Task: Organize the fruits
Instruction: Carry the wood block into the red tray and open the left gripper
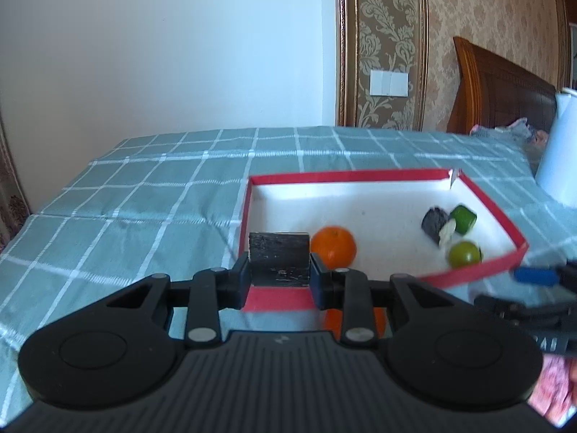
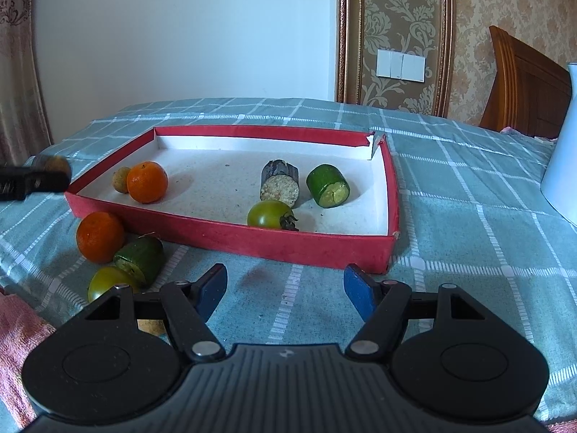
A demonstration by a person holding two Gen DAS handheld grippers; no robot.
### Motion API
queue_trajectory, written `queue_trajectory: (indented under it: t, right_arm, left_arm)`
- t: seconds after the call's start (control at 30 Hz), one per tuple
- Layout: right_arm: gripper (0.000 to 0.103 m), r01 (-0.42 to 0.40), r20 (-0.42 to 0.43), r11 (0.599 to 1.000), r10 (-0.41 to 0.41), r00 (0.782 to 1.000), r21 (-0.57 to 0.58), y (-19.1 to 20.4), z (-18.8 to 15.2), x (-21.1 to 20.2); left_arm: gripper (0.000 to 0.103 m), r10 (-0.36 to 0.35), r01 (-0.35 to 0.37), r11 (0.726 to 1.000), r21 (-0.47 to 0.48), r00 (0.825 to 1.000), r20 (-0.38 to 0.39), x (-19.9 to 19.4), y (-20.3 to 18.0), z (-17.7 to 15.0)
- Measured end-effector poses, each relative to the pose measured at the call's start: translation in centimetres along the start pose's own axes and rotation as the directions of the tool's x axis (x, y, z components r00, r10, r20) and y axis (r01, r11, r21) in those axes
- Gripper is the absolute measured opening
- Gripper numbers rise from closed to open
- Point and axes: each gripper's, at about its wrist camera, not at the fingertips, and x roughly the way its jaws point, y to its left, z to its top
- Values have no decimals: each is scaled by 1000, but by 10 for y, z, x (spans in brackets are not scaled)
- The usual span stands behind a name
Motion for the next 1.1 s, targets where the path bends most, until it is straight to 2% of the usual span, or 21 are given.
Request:
queue_trajectory:
  t: [0.13, 0.5, 0.8, 1.1]
  right_arm:
    - [71, -1, -1, 1000, 1, 1000, 0, 0, 0, 0]
    - [71, -2, -11, 1000, 2, 1000, -3, 1, -1, 2]
    - [71, -10, -28, 1000, 10, 1000, -1, 0, -1, 4]
    - [71, -7, -37, 1000, 7, 999, -3, 1, 0, 8]
  left_arm:
    - [29, -14, 14, 1000, -15, 999, -33, 17, -2, 8]
    - [30, 20, -20, 1000, -3, 999, -32, 68, -15, 30]
    - [30, 23, -28, 998, -48, 994, -108, 110, -9, 30]
    - [31, 44, -50, 997, -57, 994, -100, 115, -6, 26]
